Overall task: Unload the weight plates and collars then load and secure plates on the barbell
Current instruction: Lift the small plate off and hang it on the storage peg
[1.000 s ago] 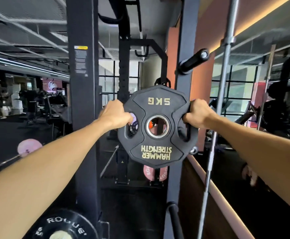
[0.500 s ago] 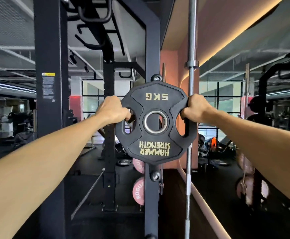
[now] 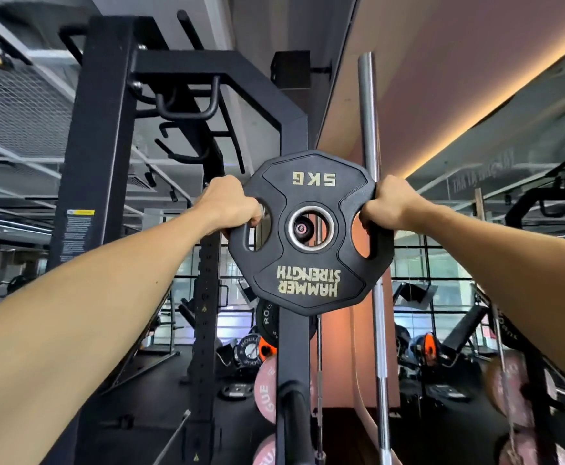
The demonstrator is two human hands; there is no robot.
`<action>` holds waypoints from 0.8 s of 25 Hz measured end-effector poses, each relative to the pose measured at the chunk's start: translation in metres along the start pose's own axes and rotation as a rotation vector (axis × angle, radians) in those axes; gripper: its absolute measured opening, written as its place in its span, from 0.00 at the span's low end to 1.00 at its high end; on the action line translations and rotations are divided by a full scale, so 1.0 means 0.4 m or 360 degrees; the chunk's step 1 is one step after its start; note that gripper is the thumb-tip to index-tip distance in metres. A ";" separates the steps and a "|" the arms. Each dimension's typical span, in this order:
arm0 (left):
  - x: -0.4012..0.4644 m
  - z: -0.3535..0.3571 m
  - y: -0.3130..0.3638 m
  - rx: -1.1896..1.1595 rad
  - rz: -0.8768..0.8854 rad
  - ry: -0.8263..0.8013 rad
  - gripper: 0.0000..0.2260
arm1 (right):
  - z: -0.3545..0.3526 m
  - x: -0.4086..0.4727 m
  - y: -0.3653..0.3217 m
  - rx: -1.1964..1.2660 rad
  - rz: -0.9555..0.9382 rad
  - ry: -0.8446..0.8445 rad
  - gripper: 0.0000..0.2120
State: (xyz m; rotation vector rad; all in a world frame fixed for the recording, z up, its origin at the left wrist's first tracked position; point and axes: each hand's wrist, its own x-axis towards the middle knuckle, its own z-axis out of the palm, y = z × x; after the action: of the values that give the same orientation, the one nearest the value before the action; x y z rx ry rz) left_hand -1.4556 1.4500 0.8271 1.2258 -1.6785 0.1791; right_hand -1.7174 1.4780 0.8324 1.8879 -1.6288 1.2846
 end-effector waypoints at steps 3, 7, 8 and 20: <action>0.055 0.024 -0.028 0.0039 -0.0031 0.0035 0.11 | 0.045 0.062 0.015 0.0046 -0.0006 0.0006 0.09; 0.115 0.078 -0.080 0.0070 -0.0060 0.0049 0.09 | 0.118 0.123 0.043 0.0098 -0.0009 0.0015 0.10; 0.131 0.098 -0.094 0.0078 -0.0069 0.0045 0.09 | 0.137 0.139 0.053 0.0092 -0.0025 0.0025 0.11; 0.334 0.319 -0.215 0.0008 -0.0071 0.0031 0.09 | 0.383 0.320 0.171 0.0099 0.0034 0.0116 0.06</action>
State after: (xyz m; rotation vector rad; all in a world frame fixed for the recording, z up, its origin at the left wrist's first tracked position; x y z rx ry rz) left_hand -1.4652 1.2465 0.8342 1.2604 -1.6332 0.1676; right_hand -1.7255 1.2671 0.8314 1.8409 -1.5939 1.4113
